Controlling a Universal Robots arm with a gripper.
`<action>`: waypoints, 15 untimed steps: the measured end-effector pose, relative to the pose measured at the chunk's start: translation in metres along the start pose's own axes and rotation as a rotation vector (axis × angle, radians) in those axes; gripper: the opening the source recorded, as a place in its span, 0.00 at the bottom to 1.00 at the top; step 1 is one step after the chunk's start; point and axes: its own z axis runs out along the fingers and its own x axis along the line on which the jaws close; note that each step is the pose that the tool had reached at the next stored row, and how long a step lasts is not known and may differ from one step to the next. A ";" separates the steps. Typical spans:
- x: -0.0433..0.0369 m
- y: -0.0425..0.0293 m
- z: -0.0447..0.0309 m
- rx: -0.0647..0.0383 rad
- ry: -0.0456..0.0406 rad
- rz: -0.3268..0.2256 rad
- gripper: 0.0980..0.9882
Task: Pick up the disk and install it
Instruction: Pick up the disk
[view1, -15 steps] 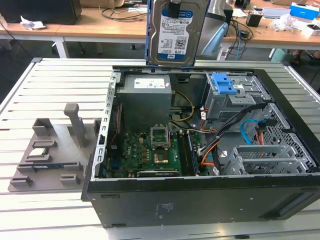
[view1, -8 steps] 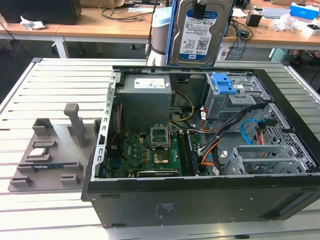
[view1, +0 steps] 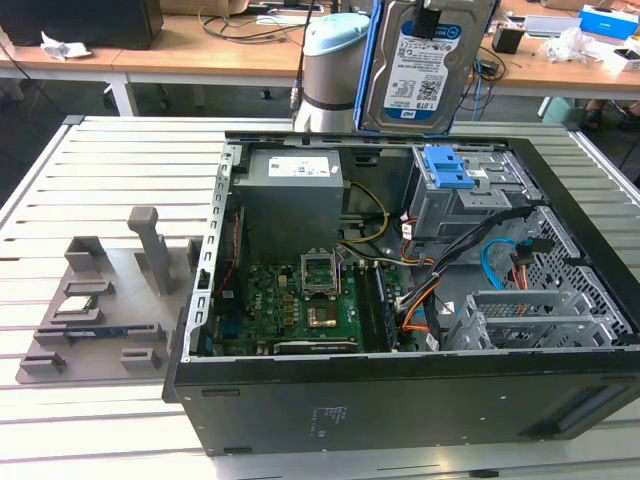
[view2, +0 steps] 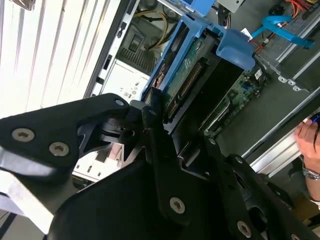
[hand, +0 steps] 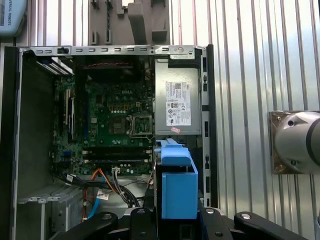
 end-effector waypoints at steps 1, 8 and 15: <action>-0.0001 -0.0019 -0.0001 0.000 0.0000 0.000 0.30; 0.0005 -0.0036 -0.0004 0.000 0.0002 0.000 0.30; 0.0131 -0.0039 -0.0001 0.000 0.0017 0.000 0.30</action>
